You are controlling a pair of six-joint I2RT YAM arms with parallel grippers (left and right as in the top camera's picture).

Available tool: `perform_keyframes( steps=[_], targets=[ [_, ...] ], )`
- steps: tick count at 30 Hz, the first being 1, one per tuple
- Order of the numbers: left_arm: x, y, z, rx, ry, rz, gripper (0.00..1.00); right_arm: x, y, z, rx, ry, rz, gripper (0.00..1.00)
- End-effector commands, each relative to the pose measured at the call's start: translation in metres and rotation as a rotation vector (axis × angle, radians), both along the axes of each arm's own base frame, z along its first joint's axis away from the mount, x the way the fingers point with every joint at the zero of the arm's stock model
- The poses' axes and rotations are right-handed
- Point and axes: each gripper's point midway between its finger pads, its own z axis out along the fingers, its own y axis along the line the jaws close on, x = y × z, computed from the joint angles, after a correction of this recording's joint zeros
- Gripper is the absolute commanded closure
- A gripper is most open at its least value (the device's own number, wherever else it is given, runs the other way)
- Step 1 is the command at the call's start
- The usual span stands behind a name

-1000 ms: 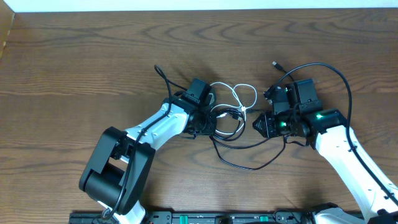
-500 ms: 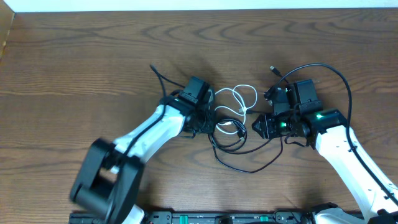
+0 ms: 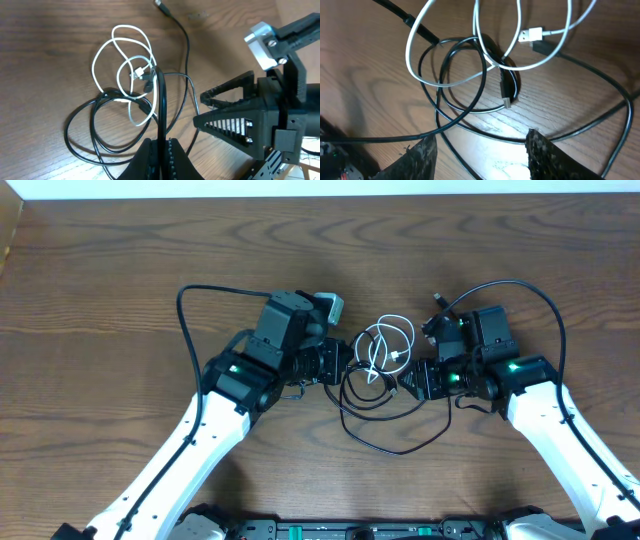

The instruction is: Untangle cables

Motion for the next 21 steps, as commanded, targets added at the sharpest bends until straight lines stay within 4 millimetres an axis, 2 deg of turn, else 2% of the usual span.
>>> perform_keyframes(
  steps=[1,3,4,5,6,8,9,10,11,12,13,14,17,19,21],
  targets=[
    [0.0,-0.009,0.036,-0.09,-0.088,-0.039,0.93,-0.003,0.01,0.004,0.05,0.01,0.031,0.46],
    [0.003,-0.018,0.065,-0.171,-0.182,-0.073,0.92,-0.009,0.02,0.01,0.109,0.015,0.083,0.44],
    [0.007,-0.021,0.089,-0.231,-0.256,-0.066,0.92,-0.012,0.024,0.013,0.137,0.011,0.117,0.44],
    [0.009,-0.022,0.102,-0.257,-0.303,-0.066,0.92,-0.013,0.026,0.014,0.147,0.011,0.125,0.44],
    [0.012,-0.02,0.124,-0.29,-0.384,-0.052,0.92,-0.013,0.026,0.015,0.148,0.01,0.126,0.42],
    [0.018,-0.013,0.128,-0.27,-0.416,0.0,0.91,-0.01,0.022,0.012,0.116,-0.002,0.114,0.42],
    [0.02,-0.01,0.122,-0.247,-0.402,0.02,0.89,-0.008,0.018,0.009,0.093,-0.006,0.102,0.43],
    [0.024,-0.003,0.103,-0.185,-0.351,0.061,0.86,-0.005,0.013,0.006,0.063,-0.007,0.078,0.45],
    [0.026,0.002,0.087,-0.14,-0.31,0.084,0.74,-0.004,0.011,0.005,0.05,-0.003,0.059,0.45],
    [0.028,0.005,0.075,-0.103,-0.279,0.103,0.66,-0.004,0.01,0.004,0.046,0.0,0.053,0.45],
    [0.029,0.013,0.051,-0.03,-0.22,0.131,0.54,-0.004,0.01,0.004,0.046,0.001,0.053,0.45],
    [0.029,0.019,0.033,0.028,-0.173,0.153,0.48,-0.005,0.01,0.004,0.045,0.003,0.053,0.45],
    [0.021,0.036,-0.015,0.177,-0.03,0.183,0.48,-0.006,0.008,0.002,0.036,0.008,0.049,0.46],
    [0.014,0.042,-0.035,0.235,0.04,0.181,0.48,-0.006,0.007,0.002,0.031,0.012,0.047,0.46],
    [0.005,0.047,-0.07,0.31,0.15,0.169,0.48,-0.006,0.007,0.001,0.03,0.013,0.047,0.46]
  ],
)
